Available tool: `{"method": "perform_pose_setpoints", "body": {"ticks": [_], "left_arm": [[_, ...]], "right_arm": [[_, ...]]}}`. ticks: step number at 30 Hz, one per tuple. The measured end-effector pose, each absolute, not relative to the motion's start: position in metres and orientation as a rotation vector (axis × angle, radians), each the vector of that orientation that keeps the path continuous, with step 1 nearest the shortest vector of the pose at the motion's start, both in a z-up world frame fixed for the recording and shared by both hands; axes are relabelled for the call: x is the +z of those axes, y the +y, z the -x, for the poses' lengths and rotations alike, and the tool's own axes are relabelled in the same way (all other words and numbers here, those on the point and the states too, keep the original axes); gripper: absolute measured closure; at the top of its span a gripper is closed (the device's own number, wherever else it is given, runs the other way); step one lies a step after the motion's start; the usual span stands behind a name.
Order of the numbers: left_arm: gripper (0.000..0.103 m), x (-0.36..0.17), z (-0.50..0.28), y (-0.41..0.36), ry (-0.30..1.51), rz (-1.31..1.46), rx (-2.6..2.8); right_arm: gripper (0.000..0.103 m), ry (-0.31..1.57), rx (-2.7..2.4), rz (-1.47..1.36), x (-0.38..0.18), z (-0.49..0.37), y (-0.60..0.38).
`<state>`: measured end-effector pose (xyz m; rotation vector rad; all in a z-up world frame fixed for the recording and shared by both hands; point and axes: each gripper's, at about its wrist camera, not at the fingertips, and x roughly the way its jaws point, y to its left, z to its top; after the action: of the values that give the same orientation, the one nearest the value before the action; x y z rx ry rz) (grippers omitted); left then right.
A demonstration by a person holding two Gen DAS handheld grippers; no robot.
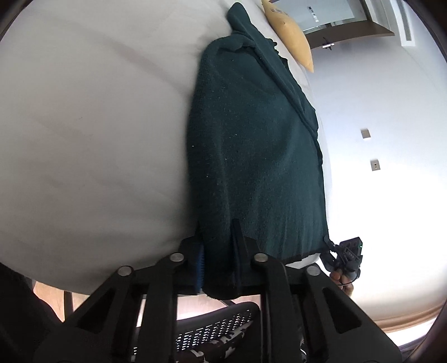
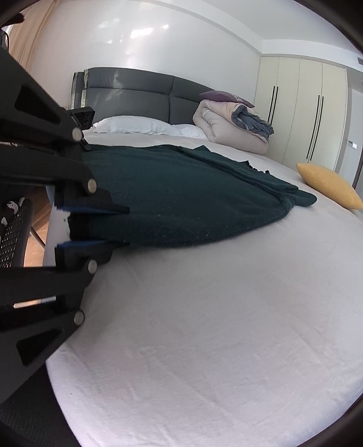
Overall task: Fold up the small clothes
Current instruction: 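Grasp the sweater hem with both grippers and fold it up over the body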
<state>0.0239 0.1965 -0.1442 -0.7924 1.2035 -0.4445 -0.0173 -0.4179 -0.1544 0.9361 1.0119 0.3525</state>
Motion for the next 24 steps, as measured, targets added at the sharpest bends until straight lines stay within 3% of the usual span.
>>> {"method": "perform_pose_setpoints", "body": {"ticks": [10,24], "left_arm": [[0.094,-0.140,-0.024,0.204,1.131,0.948,-0.502],[0.094,-0.078,-0.078,0.202,0.945,1.080,-0.613]], "right_arm": [[0.093,0.980,0.400,-0.877,-0.131,0.012,-0.400],[0.093,0.842,0.505,-0.906,-0.079,-0.027,-0.385]]}}
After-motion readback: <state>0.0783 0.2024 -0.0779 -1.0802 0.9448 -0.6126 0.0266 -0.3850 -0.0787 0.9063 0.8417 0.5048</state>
